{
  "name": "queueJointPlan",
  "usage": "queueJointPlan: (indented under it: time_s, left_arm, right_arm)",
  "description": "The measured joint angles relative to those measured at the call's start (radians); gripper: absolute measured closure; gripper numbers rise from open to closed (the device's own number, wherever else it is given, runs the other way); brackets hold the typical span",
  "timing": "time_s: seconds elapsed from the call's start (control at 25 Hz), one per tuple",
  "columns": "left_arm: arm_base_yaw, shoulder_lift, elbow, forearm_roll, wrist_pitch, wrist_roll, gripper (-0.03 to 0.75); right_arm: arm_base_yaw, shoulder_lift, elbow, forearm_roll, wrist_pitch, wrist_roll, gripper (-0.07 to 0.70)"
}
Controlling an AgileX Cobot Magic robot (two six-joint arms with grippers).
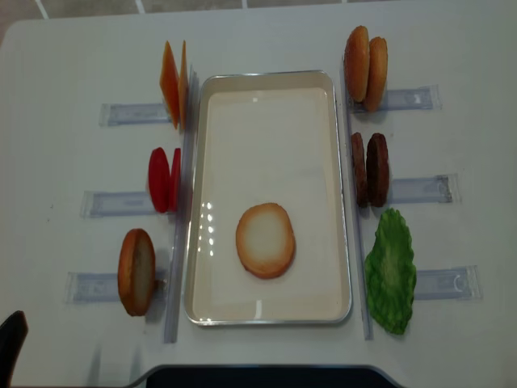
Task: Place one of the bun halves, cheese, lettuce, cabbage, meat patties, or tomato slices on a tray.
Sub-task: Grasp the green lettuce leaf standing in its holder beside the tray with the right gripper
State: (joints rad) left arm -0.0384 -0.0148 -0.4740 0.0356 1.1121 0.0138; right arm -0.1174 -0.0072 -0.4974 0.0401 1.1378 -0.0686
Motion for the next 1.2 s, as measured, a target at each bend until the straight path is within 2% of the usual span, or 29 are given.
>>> queueJointPlan:
  time_s: [0.2,0.56,0.96,1.2]
  left_arm:
    - [0.000,0.000,0.000,0.000,0.000,0.000,0.198]
    - [0.000,0.000,0.000,0.000,0.000,0.000,0.198]
    - [0.000,0.000,0.000,0.000,0.000,0.000,0.198]
    - [0.000,0.000,0.000,0.000,0.000,0.000,0.198]
  right_arm:
    - [0.000,0.097,-0.017,0.008,0.004,-0.010,0.107]
    - [0.000,0.471,-0.120,0.089,0.082,-0.071,0.107]
    - [0.000,0.882,-0.303,0.089,0.085,-0.094,0.107]
    - [0.000,0.996,-0.371,0.090,0.083,-0.096,0.107]
